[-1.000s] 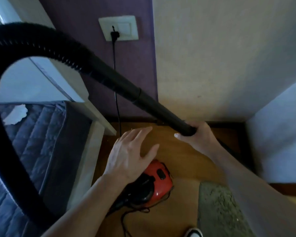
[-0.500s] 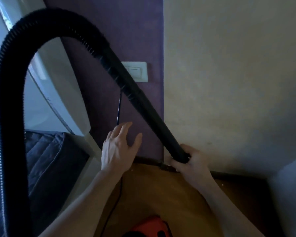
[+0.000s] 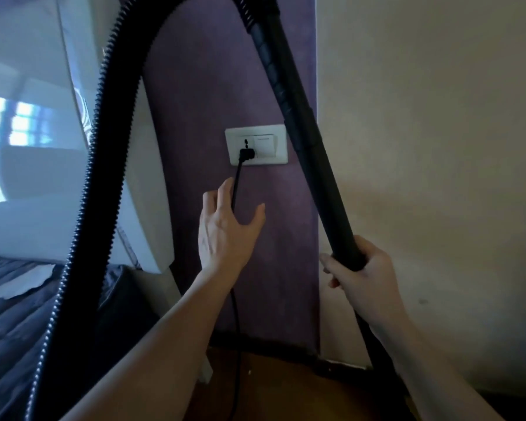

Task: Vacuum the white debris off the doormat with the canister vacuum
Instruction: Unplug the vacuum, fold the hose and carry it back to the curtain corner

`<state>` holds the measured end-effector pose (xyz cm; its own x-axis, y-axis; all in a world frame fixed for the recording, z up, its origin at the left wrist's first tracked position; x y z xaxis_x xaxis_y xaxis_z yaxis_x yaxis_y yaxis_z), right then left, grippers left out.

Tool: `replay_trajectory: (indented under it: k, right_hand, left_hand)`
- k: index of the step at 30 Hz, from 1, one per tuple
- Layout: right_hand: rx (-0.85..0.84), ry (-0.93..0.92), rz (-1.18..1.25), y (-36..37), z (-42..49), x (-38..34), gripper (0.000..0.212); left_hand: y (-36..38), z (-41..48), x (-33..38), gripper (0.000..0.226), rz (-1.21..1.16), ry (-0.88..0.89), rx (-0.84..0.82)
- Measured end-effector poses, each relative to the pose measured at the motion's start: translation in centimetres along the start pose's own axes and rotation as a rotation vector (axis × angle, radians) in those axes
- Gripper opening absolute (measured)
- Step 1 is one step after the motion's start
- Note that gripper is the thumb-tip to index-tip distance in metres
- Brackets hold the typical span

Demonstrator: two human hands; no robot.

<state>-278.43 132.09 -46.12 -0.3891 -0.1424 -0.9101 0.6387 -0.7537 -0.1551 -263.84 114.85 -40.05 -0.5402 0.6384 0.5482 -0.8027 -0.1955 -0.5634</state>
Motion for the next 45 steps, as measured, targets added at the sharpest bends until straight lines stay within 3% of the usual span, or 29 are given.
replay_trajectory:
  k: [13,24,32,39,45]
  right_hand:
    - [0.196,0.076,-0.101,-0.5,0.6,2.2,0.022]
    - [0.197,0.083,-0.111,0.4,0.2,2.6,0.019]
    - [0.115,0.084,-0.125,0.9,-0.6,2.0,0.016]
    - [0.026,0.09,-0.064,1.5,-3.5,0.5,0.024]
    - [0.014,0.09,-0.12,1.1,-6.0,1.4,0.022]
  left_hand:
    - [0.6,9.0,2.6,0.036,-0.07,-0.035,0.061]
    - [1.2,10.0,2.7,0.012,0.055,0.136,0.053]
    - [0.0,7.0,2.9,0.013,-0.158,0.104,0.029]
    - [-1.9,-2.4,1.2,0.01,-0.335,0.031,-0.258]
    - [-1.7,-9.7,-3.0,0.039,-0.247,-0.057,-0.726]
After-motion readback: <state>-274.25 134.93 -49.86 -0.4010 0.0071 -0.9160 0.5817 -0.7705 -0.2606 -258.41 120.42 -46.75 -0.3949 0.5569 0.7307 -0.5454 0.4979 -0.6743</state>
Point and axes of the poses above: each hand's wrist, its own z-axis towards the middle knuckle, its own y-axis out of the palm, x = y × z, the point moved 4 cm from there along z, towards the middle knuckle, and after that the axes turned 1 degree about -x, right-handed, at the moved point
